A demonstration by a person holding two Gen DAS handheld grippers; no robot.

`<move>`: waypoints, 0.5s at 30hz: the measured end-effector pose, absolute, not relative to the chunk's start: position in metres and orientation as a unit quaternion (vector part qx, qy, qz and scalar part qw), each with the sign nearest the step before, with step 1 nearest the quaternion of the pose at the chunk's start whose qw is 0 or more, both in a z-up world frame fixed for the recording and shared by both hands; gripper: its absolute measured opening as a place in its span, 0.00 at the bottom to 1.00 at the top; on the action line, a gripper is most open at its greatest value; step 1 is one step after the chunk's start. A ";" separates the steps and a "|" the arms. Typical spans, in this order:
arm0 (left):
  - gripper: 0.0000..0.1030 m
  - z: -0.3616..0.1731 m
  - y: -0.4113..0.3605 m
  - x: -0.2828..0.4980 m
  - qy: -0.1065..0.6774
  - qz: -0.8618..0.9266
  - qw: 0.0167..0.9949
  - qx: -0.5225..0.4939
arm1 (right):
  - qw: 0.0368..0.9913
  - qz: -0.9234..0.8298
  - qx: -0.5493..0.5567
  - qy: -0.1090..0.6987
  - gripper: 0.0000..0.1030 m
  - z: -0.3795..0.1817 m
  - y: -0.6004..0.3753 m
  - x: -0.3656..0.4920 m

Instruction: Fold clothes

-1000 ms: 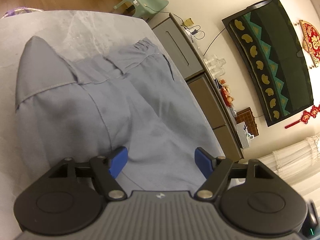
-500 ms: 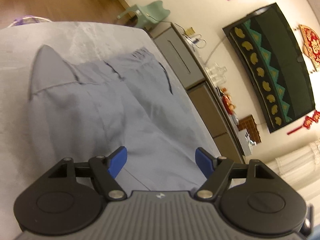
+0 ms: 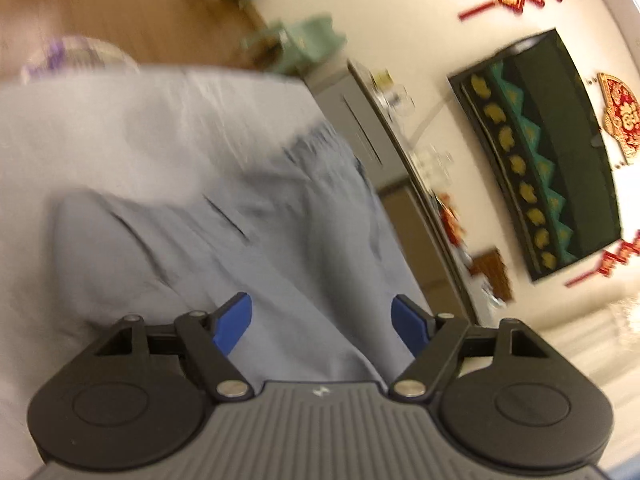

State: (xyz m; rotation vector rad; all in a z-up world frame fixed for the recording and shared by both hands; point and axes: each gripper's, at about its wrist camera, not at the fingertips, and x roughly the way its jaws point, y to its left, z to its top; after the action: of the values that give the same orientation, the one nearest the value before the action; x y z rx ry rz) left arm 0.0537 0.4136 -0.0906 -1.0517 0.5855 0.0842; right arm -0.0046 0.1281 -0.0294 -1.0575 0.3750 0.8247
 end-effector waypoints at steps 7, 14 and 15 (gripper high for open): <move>0.75 -0.080 0.412 0.034 0.271 0.081 0.831 -0.479 | 0.798 0.354 -0.468 0.135 0.20 -0.007 0.142 -0.014; 0.75 -0.087 0.434 0.017 0.267 0.082 0.812 -0.512 | 0.768 0.444 -0.422 0.188 0.35 0.015 0.229 0.021; 0.75 -0.087 0.435 0.016 0.267 0.082 0.812 -0.512 | 0.757 0.449 -0.426 0.209 0.35 0.007 0.245 0.035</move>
State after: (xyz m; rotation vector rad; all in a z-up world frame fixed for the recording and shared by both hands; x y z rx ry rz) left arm 0.0159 0.4350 -0.0874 -1.0926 0.5704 0.1745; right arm 0.0352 0.2454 0.0068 -0.9294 0.4550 0.9778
